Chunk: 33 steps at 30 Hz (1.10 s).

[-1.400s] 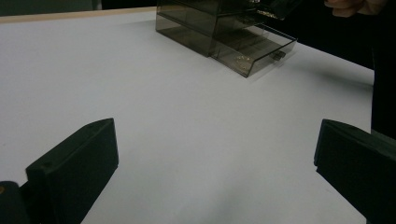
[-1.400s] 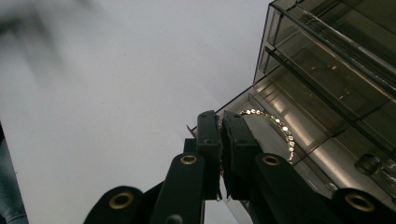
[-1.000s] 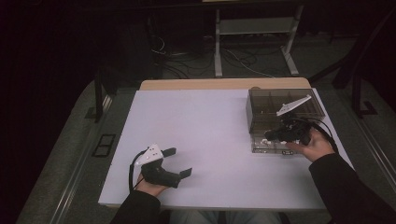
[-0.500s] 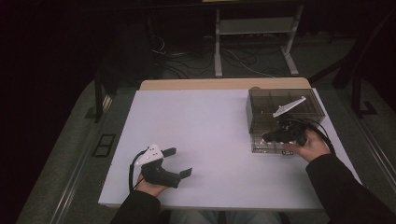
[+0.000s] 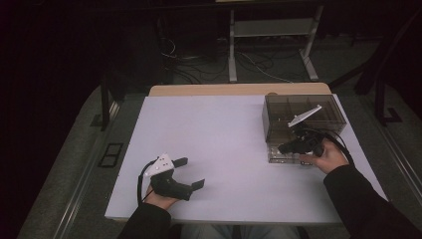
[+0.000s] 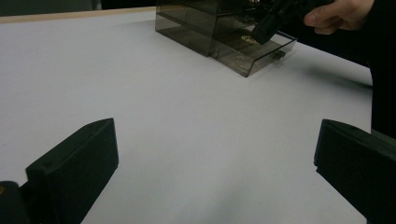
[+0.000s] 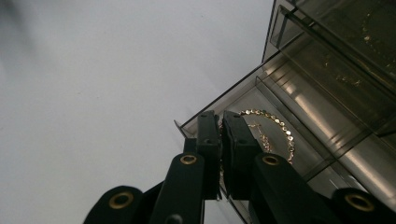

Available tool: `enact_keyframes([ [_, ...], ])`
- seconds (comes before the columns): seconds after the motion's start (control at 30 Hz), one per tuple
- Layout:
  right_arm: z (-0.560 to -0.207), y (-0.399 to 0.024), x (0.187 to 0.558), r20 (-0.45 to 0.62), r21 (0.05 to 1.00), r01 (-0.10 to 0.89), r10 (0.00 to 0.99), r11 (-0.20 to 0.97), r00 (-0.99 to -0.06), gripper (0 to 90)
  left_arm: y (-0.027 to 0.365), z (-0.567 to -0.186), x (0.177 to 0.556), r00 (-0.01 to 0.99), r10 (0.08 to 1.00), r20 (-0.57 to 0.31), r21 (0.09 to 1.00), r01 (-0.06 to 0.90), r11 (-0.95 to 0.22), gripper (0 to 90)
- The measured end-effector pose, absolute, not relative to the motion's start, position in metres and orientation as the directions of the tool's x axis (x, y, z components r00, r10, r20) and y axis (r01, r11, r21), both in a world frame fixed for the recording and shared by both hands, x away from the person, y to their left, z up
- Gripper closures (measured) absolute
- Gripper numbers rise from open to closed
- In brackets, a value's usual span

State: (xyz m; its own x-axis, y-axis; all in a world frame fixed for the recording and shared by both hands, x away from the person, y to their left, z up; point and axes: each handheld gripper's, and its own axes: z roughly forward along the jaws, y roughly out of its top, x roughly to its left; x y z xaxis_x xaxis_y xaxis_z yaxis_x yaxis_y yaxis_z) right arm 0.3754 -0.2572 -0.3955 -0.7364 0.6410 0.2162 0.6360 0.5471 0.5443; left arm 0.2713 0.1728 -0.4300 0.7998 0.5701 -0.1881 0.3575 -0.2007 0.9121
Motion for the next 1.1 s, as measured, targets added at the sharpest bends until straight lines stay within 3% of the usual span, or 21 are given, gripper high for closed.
enact_keyframes([
  [0.67,-0.416,-0.249,0.381,0.235,0.514,0.650,0.637,0.560,-0.735,84.3,0.173,-0.430,0.272,0.801,0.570,-0.186,0.911,0.357,-0.205,0.0],
  [0.8,-0.418,-0.252,0.383,0.256,0.520,0.673,0.656,0.526,-0.710,72.7,0.173,-0.430,0.271,0.801,0.569,-0.186,0.912,0.357,-0.203,0.0],
  [1.1,-0.407,-0.263,0.376,0.263,0.558,0.676,0.670,0.481,-0.694,60.5,0.173,-0.430,0.271,0.801,0.569,-0.187,0.911,0.358,-0.205,0.0],
])
